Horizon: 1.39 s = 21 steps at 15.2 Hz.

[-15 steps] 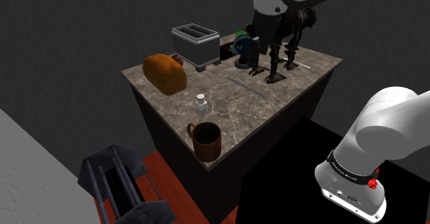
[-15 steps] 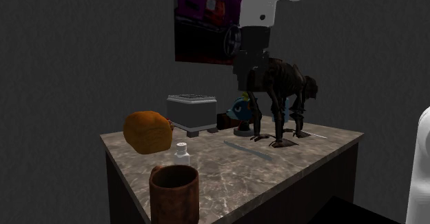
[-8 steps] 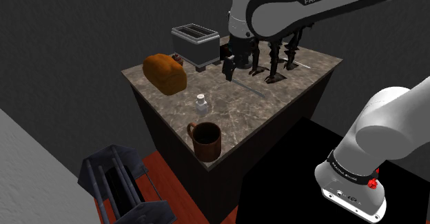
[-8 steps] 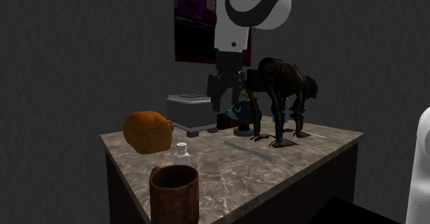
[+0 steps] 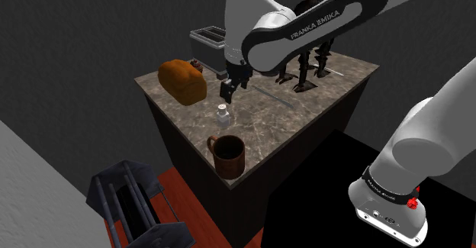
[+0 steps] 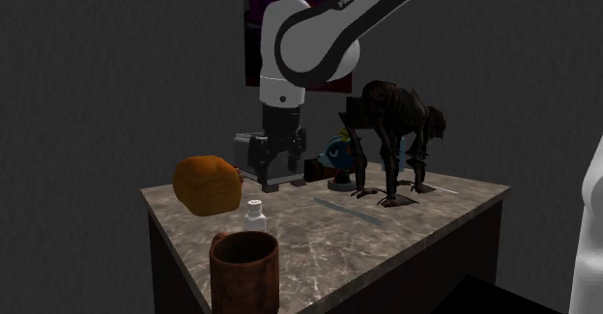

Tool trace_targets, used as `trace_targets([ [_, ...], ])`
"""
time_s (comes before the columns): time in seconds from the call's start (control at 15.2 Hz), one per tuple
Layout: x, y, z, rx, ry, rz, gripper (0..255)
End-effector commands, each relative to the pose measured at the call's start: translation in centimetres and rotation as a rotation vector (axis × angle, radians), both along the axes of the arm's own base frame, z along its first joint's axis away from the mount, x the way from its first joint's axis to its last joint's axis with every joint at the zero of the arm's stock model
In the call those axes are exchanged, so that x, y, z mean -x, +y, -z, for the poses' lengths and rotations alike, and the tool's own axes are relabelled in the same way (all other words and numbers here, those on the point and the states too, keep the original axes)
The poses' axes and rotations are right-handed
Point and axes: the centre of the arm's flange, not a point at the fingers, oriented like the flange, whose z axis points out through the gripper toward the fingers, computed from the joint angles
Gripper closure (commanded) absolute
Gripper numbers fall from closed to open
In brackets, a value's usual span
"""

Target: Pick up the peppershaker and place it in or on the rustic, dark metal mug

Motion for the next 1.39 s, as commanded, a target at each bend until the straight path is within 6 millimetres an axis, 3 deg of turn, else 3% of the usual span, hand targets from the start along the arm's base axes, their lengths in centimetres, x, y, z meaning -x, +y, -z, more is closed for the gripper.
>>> trace_targets([
  [0.0,-1.6,1.4,1.7,-0.001,-0.011,-0.002,0],
  [0.26,-4.5,4.1,4.7,0.001,-0.029,-0.005,0],
  [0.73,-5.4,3.7,8.3,0.001,-0.029,-0.005,0],
  [1.25,-5.5,3.7,8.5,0.001,-0.029,-0.005,0],
  [1.32,-5.5,3.7,8.5,0.001,-0.029,-0.005,255],
])
